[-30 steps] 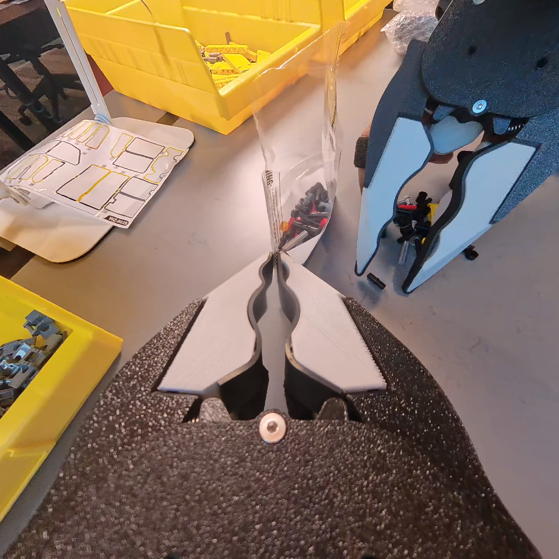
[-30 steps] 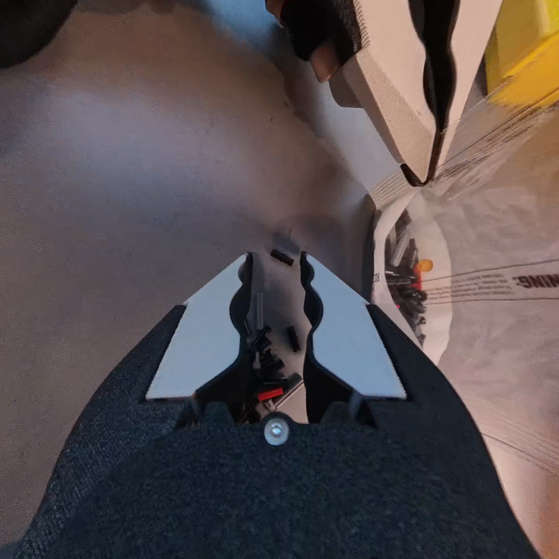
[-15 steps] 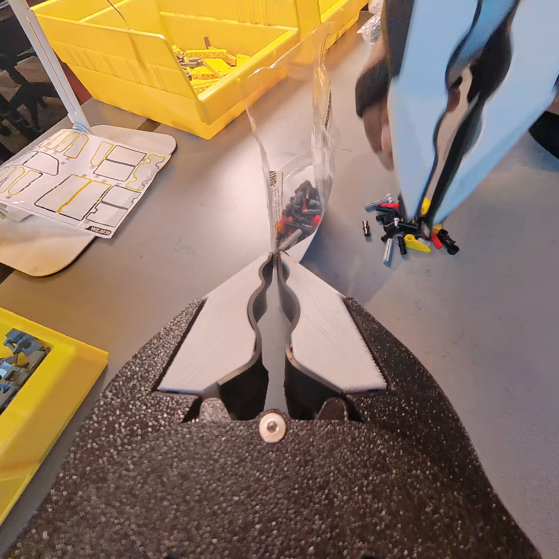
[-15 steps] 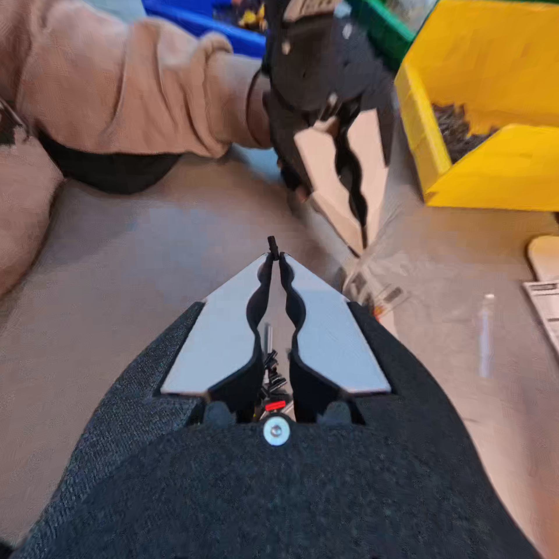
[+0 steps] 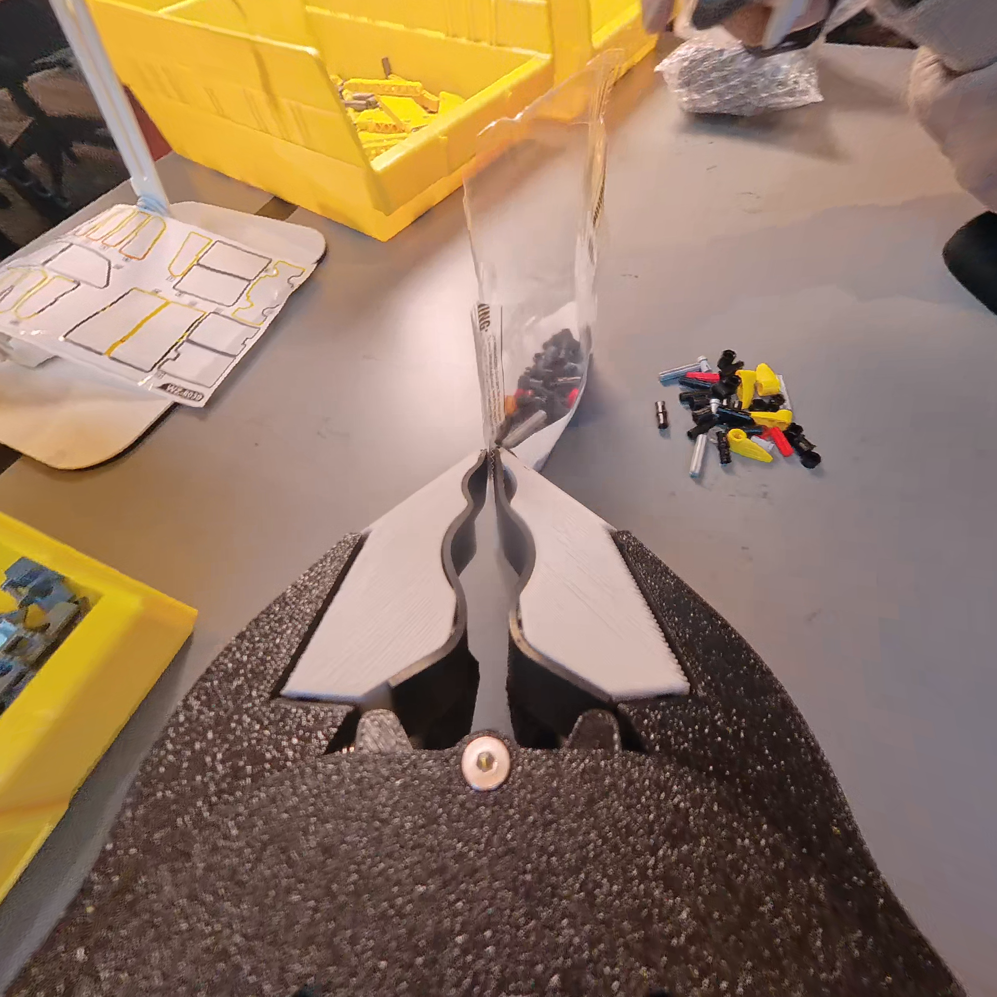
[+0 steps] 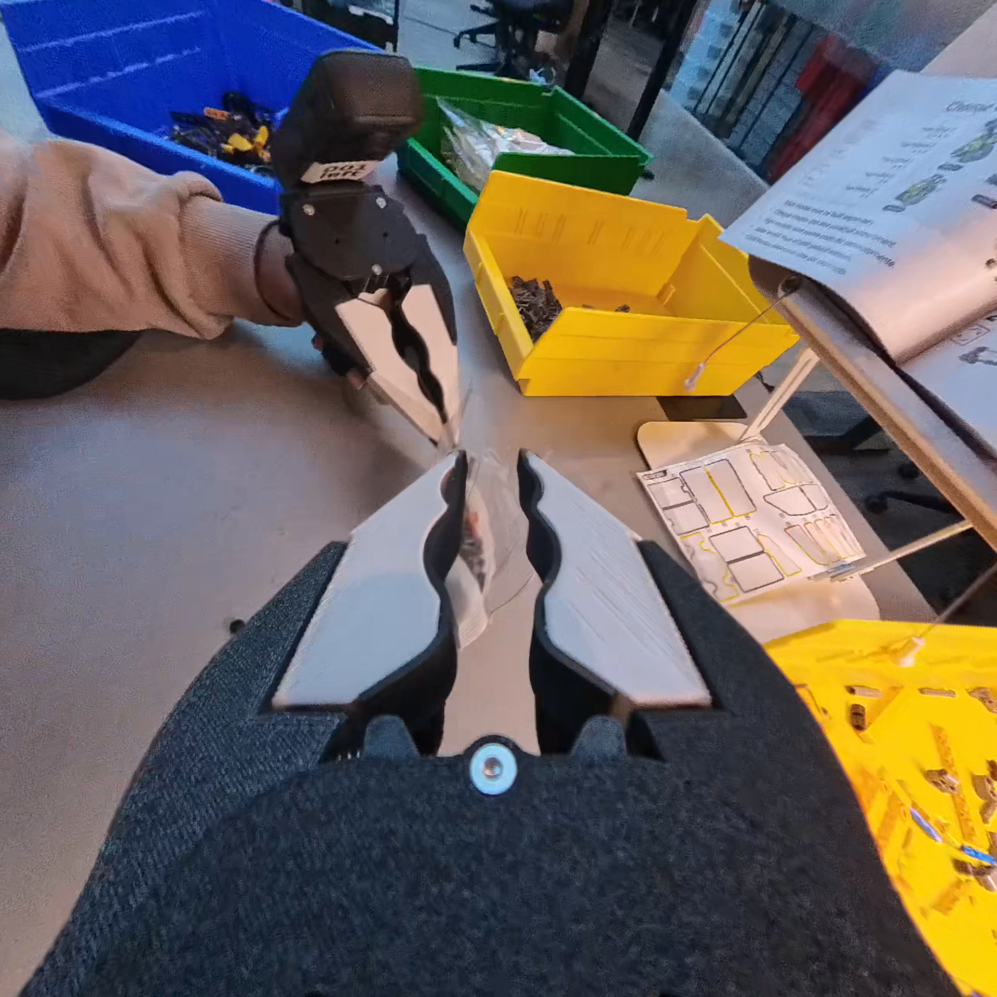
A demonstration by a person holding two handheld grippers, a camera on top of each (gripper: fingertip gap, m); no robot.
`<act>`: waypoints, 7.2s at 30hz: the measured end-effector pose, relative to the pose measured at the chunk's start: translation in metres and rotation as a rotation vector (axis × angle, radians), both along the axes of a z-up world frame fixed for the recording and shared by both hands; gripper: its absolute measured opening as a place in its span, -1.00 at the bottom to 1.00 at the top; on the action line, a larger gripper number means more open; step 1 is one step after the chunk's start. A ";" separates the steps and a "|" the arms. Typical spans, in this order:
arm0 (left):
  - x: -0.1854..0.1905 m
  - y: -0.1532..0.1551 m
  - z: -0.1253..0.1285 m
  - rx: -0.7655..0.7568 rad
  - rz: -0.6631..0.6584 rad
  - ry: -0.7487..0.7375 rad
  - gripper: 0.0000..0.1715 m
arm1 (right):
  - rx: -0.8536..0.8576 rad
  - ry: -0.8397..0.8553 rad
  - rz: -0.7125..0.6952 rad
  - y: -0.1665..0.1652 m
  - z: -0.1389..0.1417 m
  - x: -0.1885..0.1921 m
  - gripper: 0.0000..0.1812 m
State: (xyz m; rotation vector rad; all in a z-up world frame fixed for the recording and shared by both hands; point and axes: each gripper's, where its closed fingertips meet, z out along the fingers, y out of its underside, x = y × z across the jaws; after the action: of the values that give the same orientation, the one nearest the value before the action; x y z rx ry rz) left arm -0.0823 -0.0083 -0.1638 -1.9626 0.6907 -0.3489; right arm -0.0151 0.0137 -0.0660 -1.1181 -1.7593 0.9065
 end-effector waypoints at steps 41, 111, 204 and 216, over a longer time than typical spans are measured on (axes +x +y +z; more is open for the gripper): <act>-0.009 0.005 -0.001 -0.017 0.048 -0.033 -1.00 | -0.027 -0.390 0.277 -0.059 -0.070 0.024 -0.82; -0.019 0.006 -0.002 -0.021 0.089 -0.006 -1.00 | -0.038 -0.735 0.072 -0.009 -0.146 0.053 -0.96; -0.017 -0.013 0.050 0.105 -0.010 -0.121 -0.63 | -0.097 -0.188 0.144 -0.003 -0.056 0.018 -1.00; -0.016 -0.008 0.027 0.028 0.013 -0.058 -1.00 | -0.143 -0.244 0.047 0.018 -0.059 0.028 -0.80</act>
State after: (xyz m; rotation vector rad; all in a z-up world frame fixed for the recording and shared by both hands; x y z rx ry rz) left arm -0.0985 -0.0163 -0.1369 -1.9225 0.6419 -0.3852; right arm 0.0131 0.0317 -0.1247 -1.3310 -1.9491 0.9701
